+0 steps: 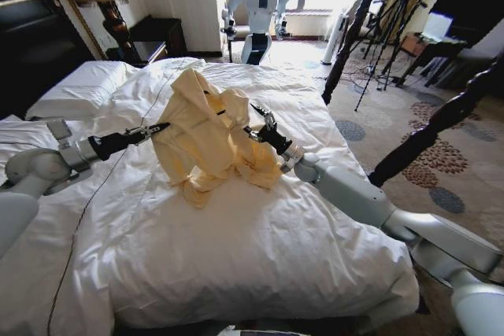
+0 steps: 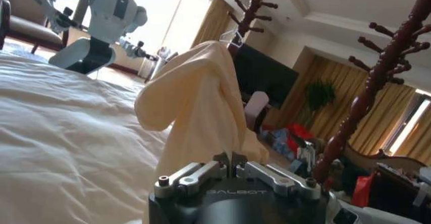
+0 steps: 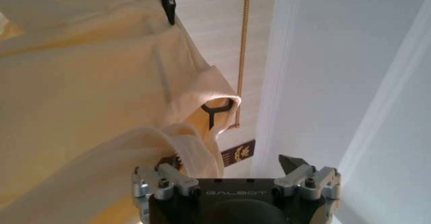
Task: Pick up the clothes from the bed and hang them on the clothes hanger.
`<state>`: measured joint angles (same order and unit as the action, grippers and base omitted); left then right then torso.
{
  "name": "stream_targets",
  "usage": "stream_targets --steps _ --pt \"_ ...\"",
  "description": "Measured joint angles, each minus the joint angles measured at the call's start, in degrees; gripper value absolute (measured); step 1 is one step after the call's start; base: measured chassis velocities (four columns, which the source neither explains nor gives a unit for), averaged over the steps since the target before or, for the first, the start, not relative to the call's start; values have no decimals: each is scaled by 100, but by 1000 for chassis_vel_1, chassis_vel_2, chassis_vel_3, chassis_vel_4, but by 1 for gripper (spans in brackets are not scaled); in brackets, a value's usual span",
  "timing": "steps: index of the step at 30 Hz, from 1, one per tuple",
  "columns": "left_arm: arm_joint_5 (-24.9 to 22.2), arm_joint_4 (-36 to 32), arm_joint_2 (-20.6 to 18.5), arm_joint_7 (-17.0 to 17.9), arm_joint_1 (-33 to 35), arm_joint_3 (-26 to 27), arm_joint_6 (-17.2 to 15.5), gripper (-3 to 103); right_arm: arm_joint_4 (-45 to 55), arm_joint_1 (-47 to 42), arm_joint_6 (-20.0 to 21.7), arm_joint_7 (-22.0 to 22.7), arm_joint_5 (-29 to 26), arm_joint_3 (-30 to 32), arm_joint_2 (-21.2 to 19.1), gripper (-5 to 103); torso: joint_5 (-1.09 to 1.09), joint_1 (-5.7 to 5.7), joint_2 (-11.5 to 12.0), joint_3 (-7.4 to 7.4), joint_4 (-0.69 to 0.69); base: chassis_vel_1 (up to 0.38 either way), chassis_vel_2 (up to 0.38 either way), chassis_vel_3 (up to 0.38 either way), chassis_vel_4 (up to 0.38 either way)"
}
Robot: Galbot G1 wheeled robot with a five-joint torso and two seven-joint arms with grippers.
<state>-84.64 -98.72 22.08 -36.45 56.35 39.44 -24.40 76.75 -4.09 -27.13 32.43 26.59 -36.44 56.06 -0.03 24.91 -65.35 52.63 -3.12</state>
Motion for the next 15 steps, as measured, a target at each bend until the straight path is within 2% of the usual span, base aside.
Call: stream_targets --steps 3,6,9,10,12,15 --pt "-1 11 0 -5 0 23 13 2 116 -59 20 18 -58 -5 -103 99 1 0 0 0 1 0 0 0 0" --pt "37 11 0 -42 0 59 60 2 235 -104 52 22 -192 -24 -230 100 1 0 0 0 1 0 0 0 0" --pt "404 30 17 -291 2 120 305 2 628 -136 178 18 -679 -205 -587 100 1 0 0 0 0 0 0 0 0" --pt "404 30 17 -291 2 120 305 2 628 -136 178 18 -679 -205 -587 100 1 0 0 0 0 0 0 0 0" --pt "526 30 44 -319 -24 142 385 2 1033 -129 375 -36 -967 -411 -905 100 1 0 0 0 0 0 0 0 0" --pt "601 21 89 -313 -66 144 433 2 1229 -127 394 -92 -1019 -505 -1120 100 0 -1 0 -1 -1 0 0 0 0"
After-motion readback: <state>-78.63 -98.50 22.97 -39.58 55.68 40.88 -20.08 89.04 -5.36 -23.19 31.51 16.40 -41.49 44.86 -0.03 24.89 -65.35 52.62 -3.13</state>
